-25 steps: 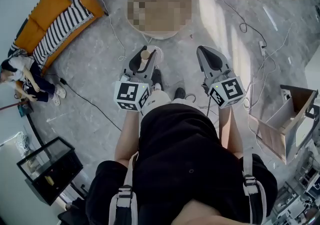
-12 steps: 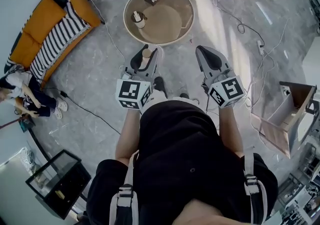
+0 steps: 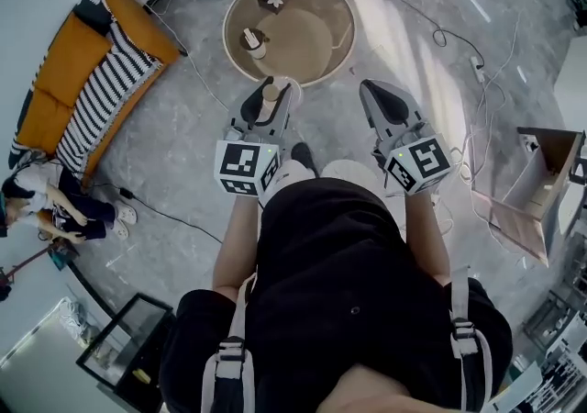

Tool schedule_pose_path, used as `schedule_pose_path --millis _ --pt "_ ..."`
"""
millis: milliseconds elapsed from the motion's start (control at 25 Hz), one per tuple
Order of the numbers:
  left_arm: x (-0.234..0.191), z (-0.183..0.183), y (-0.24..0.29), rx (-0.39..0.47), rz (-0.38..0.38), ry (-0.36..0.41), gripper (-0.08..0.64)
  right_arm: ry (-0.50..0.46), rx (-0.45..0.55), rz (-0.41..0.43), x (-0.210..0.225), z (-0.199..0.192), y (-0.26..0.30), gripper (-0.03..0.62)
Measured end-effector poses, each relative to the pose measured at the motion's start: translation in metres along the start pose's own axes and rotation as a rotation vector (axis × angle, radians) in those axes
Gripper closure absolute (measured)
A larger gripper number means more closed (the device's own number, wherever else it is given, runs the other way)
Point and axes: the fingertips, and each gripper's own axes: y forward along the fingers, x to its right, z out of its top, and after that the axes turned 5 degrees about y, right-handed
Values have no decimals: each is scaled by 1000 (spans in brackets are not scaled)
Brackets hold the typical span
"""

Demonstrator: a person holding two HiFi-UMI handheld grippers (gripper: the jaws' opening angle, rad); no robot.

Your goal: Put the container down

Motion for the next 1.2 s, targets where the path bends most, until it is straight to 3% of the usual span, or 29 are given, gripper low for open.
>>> schedule_pose_path --millis 320,560,840,1200 --pt "-19 -12 19 -45 -34 -8 420 40 -16 -52 10 -9 12 589" --pt "-17 -19 41 -68 -31 -19 420 39 -45 -40 32 -13 15 589" --pt "-22 -11 77 -71 15 -25 420 27 -40 25 66 1 41 589" --pt "-32 3 135 -63 111 -45 420 1 -82 168 119 16 86 589"
